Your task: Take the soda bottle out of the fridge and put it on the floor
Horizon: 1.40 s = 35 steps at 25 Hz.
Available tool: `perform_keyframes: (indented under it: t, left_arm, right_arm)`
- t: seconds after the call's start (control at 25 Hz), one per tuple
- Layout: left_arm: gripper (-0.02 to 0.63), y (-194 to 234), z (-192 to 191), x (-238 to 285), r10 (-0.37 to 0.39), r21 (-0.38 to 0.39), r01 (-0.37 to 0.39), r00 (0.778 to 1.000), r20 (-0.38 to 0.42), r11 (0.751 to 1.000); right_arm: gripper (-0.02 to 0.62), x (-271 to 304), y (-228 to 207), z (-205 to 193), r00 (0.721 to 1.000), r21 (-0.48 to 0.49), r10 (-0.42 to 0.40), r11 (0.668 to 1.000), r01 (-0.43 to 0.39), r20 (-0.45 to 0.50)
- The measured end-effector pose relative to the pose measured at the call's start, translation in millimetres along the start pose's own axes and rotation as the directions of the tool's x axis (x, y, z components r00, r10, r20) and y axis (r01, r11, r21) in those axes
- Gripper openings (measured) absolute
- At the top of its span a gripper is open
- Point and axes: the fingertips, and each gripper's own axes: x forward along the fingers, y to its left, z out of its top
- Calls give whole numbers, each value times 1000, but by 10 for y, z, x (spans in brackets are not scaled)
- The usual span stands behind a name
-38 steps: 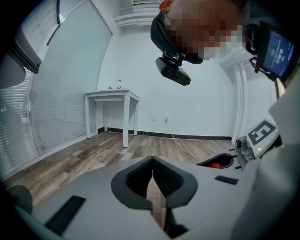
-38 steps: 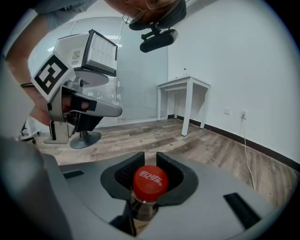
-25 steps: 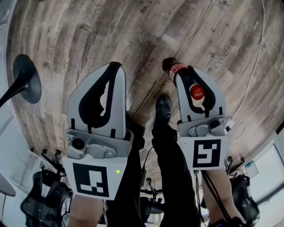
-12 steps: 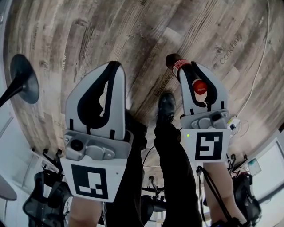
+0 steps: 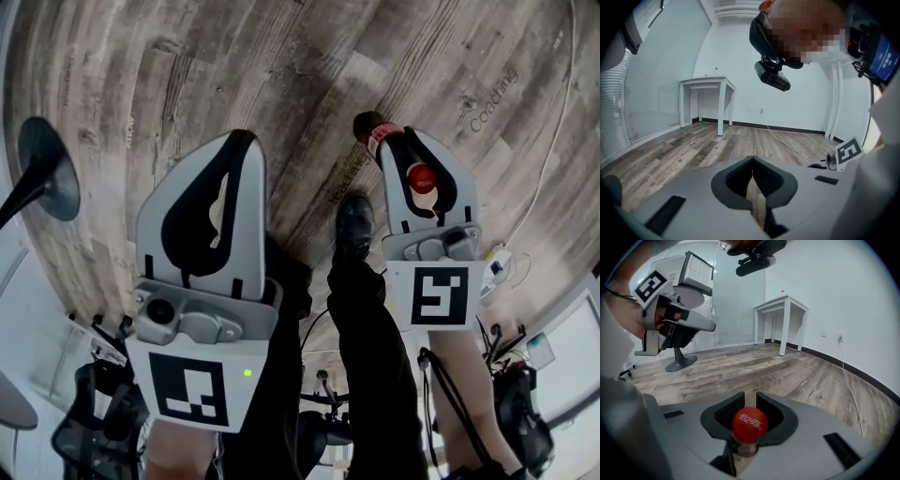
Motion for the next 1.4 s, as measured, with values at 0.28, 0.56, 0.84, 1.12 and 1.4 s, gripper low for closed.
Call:
perform_keyframes:
  t: [0.28,0.56,0.84,1.12,1.4]
  left_arm:
    - [17,-24,-77,16,-6,0,6,1000,-5,1000]
    - [17,-1,-133,-21,1,1,-1,1000,-8,1000]
    - [17,20,-96,-73,11,2,-11,1000,2,1000]
    - [17,5,23,-129,17,1,-17,1000,20,1000]
    - [17,60,232,-257,37,9,-38,998,50,999]
  right_arm:
    - [92,80,11,-168,1000,-6,0,1000,0,-19]
    - [92,151,45,-296,1000,-31,6,999,-7,-30]
    - [96,196,108,-329,998,-82,36,996,-40,-50]
    - [149,288,243,-248,992,-125,89,987,-100,-85]
    - [150,193,292,94,995,-153,101,983,-104,-23]
